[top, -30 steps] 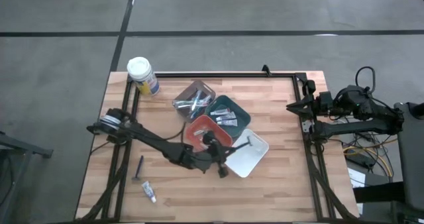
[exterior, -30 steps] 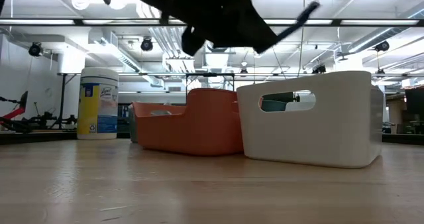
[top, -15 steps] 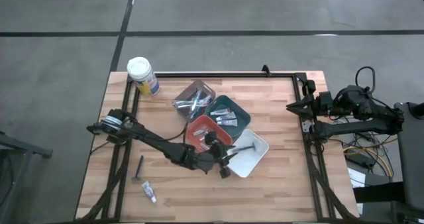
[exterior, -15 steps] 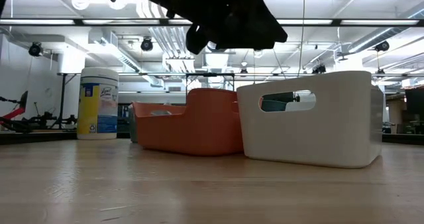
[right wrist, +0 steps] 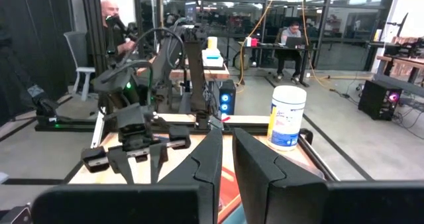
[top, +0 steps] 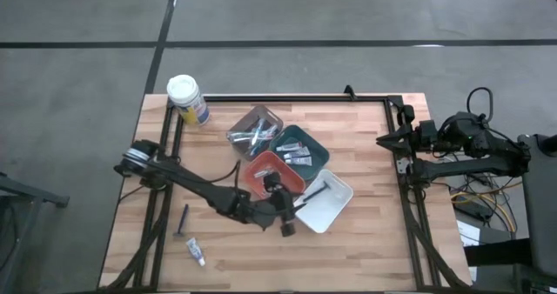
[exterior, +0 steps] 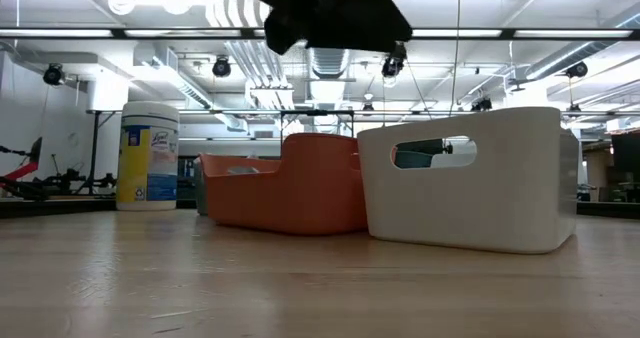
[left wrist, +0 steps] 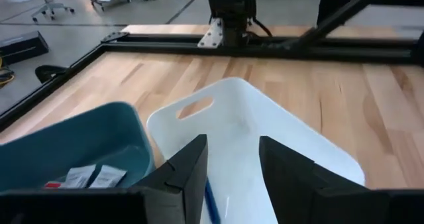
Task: Pick & Place Travel size toiletries
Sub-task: Put the blue razor into the white bin
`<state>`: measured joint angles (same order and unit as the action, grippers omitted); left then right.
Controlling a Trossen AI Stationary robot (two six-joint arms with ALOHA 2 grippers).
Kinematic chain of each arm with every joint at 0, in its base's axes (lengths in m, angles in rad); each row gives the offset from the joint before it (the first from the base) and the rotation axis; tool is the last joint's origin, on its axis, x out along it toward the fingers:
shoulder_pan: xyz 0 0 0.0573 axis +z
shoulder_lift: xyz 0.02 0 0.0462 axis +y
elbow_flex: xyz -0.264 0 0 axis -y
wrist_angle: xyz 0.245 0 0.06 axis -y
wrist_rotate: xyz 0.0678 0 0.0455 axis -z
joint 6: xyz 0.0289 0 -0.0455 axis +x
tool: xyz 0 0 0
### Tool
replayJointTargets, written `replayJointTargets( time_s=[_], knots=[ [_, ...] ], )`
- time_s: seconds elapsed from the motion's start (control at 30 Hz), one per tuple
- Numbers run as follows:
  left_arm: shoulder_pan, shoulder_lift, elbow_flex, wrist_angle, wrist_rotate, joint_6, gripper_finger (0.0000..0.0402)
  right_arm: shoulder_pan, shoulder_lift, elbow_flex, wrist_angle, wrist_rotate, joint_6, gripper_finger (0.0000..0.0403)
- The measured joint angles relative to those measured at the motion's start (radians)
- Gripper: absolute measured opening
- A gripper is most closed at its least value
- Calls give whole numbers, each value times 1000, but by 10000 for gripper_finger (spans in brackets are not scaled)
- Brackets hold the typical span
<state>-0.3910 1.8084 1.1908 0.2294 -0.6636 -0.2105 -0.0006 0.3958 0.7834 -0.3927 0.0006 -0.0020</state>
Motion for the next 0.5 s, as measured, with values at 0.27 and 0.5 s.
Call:
replayJointTargets(
  time_s=[0.27, 0.5],
  knots=[
    [-18, -100, 0, -200, 55, -51, 142, 0, 0, 0, 0, 0, 1, 34],
    [-45, -190, -2, -451, 58, -182, 142, 0, 0, 0, 0, 0, 0, 34]
  ],
)
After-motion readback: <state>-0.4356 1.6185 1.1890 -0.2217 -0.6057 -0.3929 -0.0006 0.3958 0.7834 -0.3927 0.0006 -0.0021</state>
